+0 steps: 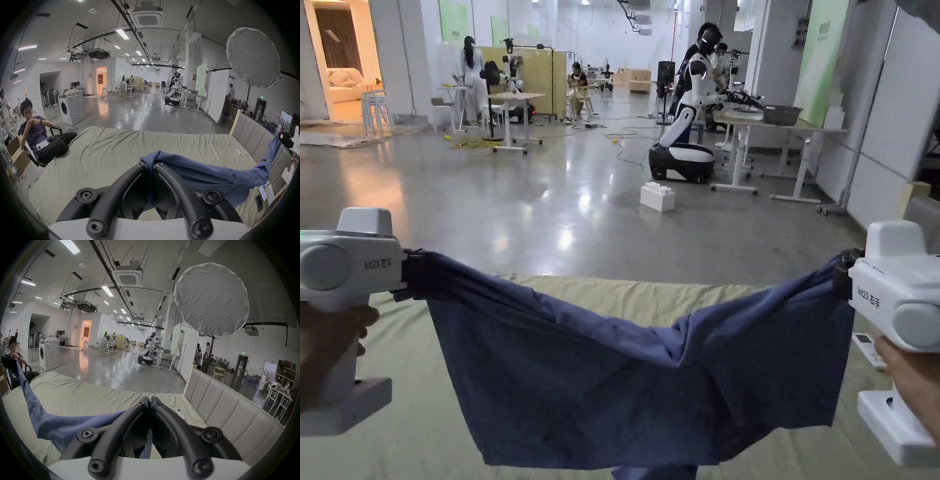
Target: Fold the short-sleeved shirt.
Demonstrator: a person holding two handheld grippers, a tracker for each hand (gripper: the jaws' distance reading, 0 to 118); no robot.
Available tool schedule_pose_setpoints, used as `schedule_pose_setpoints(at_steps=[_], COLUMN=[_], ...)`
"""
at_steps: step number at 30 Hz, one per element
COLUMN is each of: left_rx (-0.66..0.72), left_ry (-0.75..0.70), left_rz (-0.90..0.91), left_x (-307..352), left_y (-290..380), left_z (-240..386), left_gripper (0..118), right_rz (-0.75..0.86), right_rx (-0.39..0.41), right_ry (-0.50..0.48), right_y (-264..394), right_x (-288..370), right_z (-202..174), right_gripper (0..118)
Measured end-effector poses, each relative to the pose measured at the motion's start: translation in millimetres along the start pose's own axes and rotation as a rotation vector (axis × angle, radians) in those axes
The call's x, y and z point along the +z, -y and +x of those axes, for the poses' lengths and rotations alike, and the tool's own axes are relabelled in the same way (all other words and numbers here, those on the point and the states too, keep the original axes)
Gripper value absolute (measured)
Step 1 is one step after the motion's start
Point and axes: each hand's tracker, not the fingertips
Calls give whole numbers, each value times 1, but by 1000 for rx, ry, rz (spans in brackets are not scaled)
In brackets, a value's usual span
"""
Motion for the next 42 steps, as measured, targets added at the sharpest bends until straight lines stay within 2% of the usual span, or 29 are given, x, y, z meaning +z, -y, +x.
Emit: schedule_pose_setpoints(at_steps=[8, 16, 20, 23, 24, 27, 30, 34, 35, 39, 40, 42], left_rx=[7, 2, -16, -44, -45, -45, -55, -61, -51, -37, -30, -20], left_ry=[-35, -65, -73, -81, -77, -69, -56, -30, -32, -15, -22, -11], left_rz=[14, 49, 77, 71, 63, 37, 10, -43, -43, -86, -94, -117], left_x=[-37, -60, -65, -69, -71, -76, -72, -60, -55, -28, -18, 1], left_y=[-47, -98, -107, -100, -94, -66, -26, 37, 54, 119, 135, 162], left_z=[-2, -9, -4, -1, -1, 0, 0, -5, -6, -17, -20, -26], left_gripper=[5, 5, 5, 5, 5, 5, 5, 5, 5, 5, 5, 5], right_rz=[18, 44, 67, 37, 5, 11, -27, -47, -76, -63, -127, -107], right_rx=[21, 0, 30, -1, -36, 7, 5, 18, -17, 37, 10, 33], right_ry=[11, 38, 58, 54, 47, 50, 24, 10, 1, -2, -14, -14], right_y=[-41, -76, -81, -73, -64, -42, -8, 42, 56, 98, 113, 128], right_x=[-49, -94, -105, -112, -113, -106, -88, -49, -39, 8, 21, 44], right_z=[-8, -4, -7, -4, -3, -8, -12, -17, -17, -19, -19, -18], right_gripper=[3, 3, 3, 3, 3, 3, 3, 3, 3, 3, 3, 3])
